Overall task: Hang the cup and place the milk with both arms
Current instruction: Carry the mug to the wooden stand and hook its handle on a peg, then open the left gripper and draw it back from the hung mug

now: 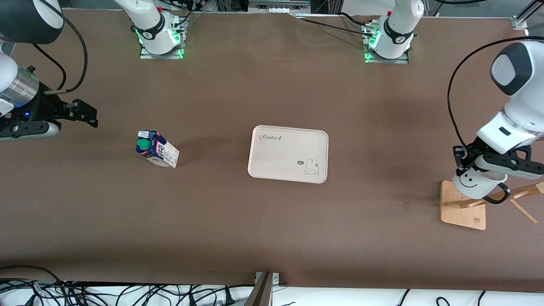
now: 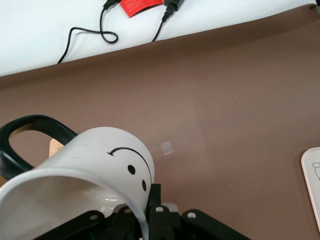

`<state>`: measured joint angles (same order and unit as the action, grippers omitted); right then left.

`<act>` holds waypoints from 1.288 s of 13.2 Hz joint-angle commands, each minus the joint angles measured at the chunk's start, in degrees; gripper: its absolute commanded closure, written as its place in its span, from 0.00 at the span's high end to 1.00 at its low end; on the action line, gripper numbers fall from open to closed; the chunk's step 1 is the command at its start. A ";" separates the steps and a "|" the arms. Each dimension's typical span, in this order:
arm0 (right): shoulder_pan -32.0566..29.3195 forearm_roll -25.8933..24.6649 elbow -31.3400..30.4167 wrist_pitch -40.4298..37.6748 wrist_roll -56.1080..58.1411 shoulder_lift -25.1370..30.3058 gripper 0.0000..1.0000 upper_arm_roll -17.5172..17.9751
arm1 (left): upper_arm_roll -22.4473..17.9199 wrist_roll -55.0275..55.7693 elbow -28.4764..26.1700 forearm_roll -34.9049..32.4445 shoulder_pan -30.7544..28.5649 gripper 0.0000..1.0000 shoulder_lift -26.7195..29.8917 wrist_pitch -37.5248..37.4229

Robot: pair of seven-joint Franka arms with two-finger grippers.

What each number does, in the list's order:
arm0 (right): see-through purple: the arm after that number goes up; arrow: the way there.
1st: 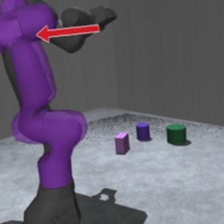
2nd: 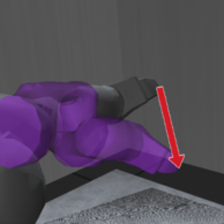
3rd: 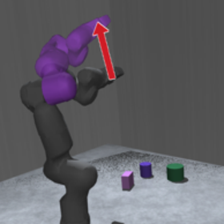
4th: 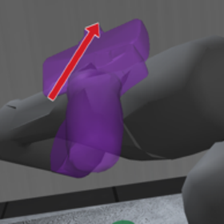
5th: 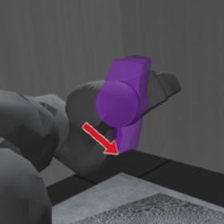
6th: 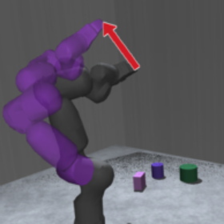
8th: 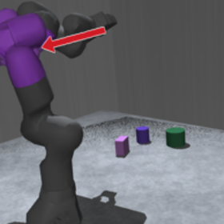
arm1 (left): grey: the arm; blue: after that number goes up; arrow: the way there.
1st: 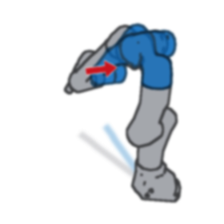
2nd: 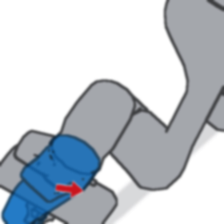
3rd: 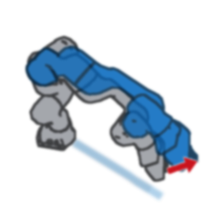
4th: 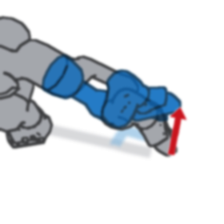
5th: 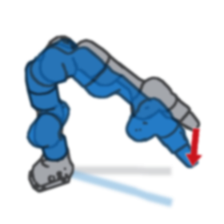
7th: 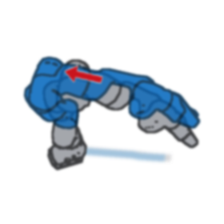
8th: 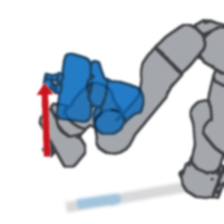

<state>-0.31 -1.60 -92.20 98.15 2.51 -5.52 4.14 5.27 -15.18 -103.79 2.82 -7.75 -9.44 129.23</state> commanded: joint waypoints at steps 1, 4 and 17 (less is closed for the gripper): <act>-0.31 -0.25 0.27 0.11 -0.40 -0.02 1.00 0.34 | -1.49 -2.48 0.25 2.46 -0.33 0.00 -0.83 0.76; -0.31 -0.25 0.27 0.11 -0.40 -0.02 1.00 0.34 | -2.55 -2.48 0.34 3.51 -0.33 0.00 -1.10 0.76; -0.31 -0.25 0.27 0.11 -0.40 -0.02 1.00 0.34 | -2.46 -2.40 2.27 5.97 -0.68 1.00 1.26 -9.05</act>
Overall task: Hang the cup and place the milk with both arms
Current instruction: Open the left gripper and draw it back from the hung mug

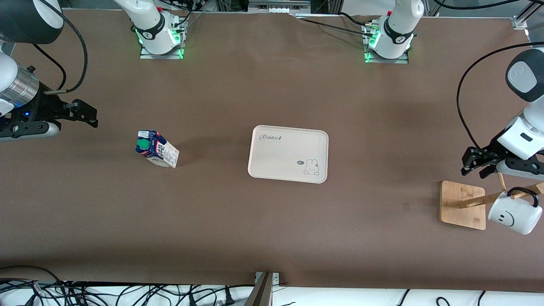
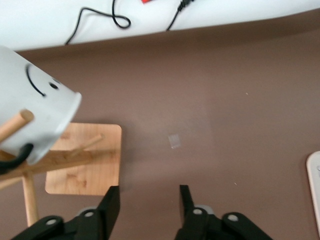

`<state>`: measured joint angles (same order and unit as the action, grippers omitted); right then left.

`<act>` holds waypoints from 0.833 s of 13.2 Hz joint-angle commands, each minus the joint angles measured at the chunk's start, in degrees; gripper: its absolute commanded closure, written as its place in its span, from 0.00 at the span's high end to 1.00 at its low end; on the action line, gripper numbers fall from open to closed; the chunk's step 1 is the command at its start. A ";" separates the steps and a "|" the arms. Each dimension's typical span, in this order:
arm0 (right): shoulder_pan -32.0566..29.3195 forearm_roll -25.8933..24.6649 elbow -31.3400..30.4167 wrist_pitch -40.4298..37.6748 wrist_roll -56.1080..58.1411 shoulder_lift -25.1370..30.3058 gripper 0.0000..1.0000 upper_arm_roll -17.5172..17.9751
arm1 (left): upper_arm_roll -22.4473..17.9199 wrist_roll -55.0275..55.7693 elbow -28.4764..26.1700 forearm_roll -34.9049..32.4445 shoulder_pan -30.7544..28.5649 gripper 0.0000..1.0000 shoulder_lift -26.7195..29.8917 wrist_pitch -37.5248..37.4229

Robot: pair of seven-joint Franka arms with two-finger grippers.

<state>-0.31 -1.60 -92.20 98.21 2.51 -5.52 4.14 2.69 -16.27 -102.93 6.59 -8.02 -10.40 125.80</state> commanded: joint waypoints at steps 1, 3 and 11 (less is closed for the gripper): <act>-0.31 -0.25 0.26 0.05 -0.40 -0.02 1.00 0.34 | 0.12 -1.22 2.99 2.20 -0.33 1.00 2.57 -8.87; -0.31 -0.25 0.26 0.05 -0.40 -0.02 1.00 0.34 | 0.04 -0.35 6.42 2.20 -0.33 1.00 2.66 -15.47; -0.31 -0.25 0.35 0.14 -0.40 -0.10 1.00 0.34 | 1.88 5.62 14.25 1.14 0.47 1.00 2.23 -31.66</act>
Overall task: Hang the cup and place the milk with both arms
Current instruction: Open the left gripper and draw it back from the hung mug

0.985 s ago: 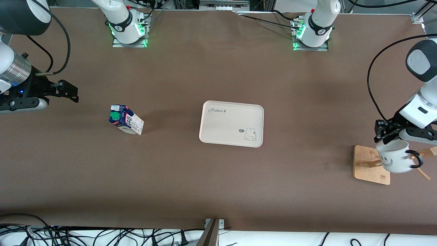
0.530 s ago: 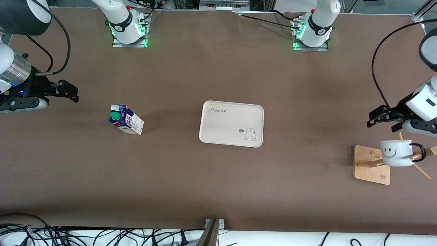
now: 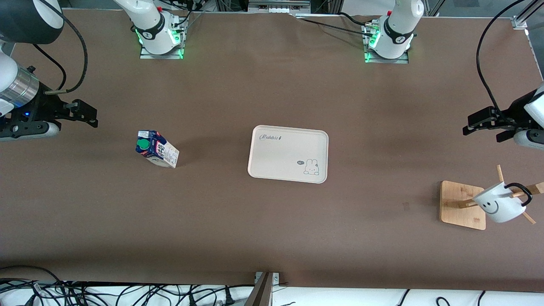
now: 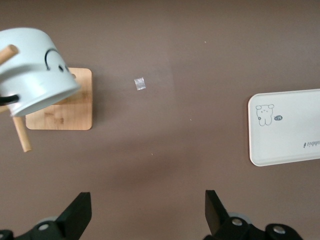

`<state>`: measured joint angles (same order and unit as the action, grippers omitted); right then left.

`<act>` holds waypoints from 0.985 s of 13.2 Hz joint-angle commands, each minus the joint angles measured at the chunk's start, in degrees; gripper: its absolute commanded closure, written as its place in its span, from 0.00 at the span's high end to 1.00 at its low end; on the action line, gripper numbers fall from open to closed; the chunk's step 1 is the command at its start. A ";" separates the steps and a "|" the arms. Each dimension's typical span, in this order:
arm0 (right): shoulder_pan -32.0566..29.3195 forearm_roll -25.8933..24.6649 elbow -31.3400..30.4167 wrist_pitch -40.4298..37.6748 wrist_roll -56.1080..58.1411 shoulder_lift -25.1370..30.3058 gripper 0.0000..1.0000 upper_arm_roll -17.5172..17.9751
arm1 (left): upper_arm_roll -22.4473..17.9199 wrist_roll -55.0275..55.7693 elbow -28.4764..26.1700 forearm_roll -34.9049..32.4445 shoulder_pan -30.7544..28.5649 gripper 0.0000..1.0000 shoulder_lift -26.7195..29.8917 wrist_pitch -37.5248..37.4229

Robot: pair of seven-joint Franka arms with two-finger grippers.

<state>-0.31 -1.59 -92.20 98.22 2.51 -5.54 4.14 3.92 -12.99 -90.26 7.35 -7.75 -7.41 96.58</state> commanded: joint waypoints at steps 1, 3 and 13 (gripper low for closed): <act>-0.31 -0.16 0.27 0.31 -0.40 -0.09 1.00 0.34 | 0.65 2.79 1.58 -0.13 0.19 1.00 -0.76 -2.89; -0.31 -0.16 0.27 0.31 -0.40 -0.09 1.00 0.34 | 0.47 3.50 1.67 -5.05 0.19 1.00 -0.76 -2.98; -0.31 -0.25 0.27 0.31 -0.40 -0.09 1.00 0.34 | 0.56 12.38 8.52 -4.88 0.81 1.00 -1.02 -16.76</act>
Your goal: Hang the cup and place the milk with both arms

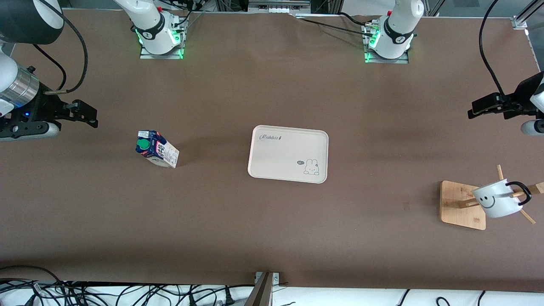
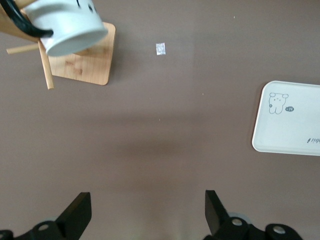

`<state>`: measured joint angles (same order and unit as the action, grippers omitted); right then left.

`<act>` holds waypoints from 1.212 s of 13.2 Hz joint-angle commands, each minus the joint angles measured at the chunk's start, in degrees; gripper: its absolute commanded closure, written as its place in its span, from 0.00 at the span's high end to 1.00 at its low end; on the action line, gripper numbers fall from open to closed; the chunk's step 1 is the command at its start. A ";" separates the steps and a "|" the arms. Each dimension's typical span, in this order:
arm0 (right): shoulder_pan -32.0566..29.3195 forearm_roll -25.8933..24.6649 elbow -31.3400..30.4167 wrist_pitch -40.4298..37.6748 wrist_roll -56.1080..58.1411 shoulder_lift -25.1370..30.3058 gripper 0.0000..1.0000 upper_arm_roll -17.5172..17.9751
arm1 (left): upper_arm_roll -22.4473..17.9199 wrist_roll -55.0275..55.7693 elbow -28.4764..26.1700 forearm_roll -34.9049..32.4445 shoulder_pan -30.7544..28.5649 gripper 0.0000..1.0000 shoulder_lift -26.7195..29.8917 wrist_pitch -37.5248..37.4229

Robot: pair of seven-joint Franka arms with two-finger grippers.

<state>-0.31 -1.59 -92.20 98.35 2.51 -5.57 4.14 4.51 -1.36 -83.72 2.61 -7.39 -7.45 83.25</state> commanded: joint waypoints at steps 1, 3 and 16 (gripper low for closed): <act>-0.31 -0.25 0.27 0.17 -0.40 -0.06 1.00 0.34 | 0.06 0.48 2.15 -0.41 0.79 1.00 -0.99 -3.62; -0.31 -0.25 0.27 0.17 -0.40 -0.06 1.00 0.34 | 0.06 0.39 4.16 -0.94 1.85 1.00 -1.51 -3.63; -0.39 -0.25 0.27 0.17 -0.40 -0.14 1.00 0.34 | -4.25 0.22 -0.75 -1.03 7.22 1.00 3.50 -0.99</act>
<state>-0.31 -1.59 -92.20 98.36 2.51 -5.61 4.14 1.29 -0.81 -83.85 2.58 -0.58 -4.59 81.68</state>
